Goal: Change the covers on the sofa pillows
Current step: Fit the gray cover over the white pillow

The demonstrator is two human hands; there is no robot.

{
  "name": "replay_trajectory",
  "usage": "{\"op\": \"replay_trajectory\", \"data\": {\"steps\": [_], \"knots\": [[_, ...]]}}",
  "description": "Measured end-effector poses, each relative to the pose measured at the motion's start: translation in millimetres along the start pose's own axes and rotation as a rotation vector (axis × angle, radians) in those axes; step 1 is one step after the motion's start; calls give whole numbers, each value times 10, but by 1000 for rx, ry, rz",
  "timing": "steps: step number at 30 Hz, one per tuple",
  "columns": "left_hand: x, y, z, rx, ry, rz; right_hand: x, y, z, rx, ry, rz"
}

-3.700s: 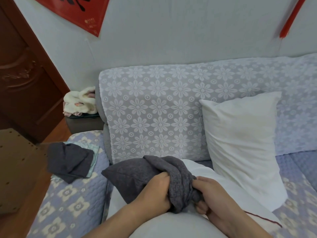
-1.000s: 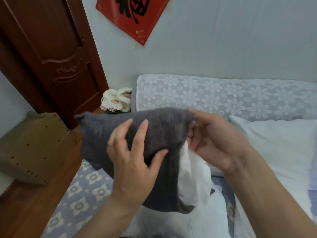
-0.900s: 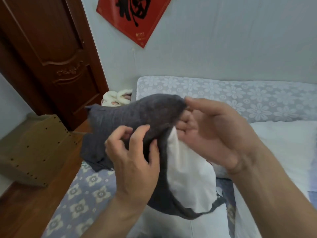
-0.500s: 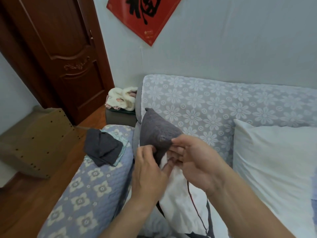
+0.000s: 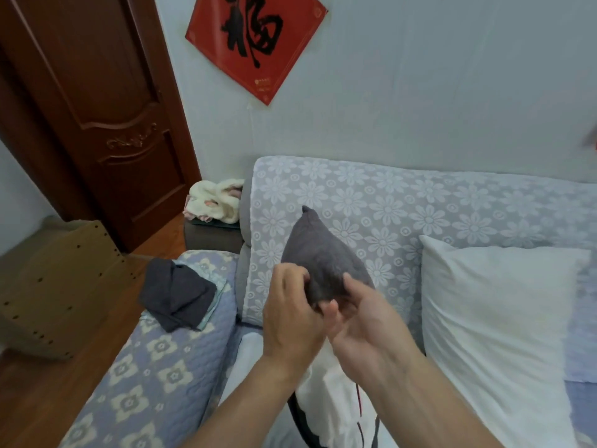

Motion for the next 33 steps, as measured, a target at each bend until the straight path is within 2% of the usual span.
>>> {"op": "replay_trajectory", "data": {"steps": [3,6,9,13,14,17,19,27,30,33], "knots": [[129,141,20,-56,212,-107,-10,-215,-15,73,-9,69],[138,170,16,-42,263,-151,6,-334,-59,135,-26,93],[155,161,18,-38,172,-143,60,-398,-132,125,-15,94],[28,201,31,-213,-52,-120,116,-339,-43,80,22,54],[-22,198,28,-194,-46,-117,124,-305,-51,66,25,46],[-44,119,154,38,217,-124,163,-175,-210,60,47,-3],[-13,78,276,112,311,-120,197,-121,-285,86,98,-30],[-335,181,249,-194,136,178,204,-79,-95,48,163,-80],[-422,259,285,-207,131,207,123,-40,-143,53,128,-133],[-396,232,141,-192,134,148,-6,-121,-233,342,62,-320]]}}
Point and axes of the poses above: each hand's wrist, its own x-axis away from the middle knuckle, its own y-axis out of the palm, z = x × y, the point moved 4 cm from there along -x, towards the middle knuckle, and after that the axes turned 5 degrees about y, right-handed, at the moved point
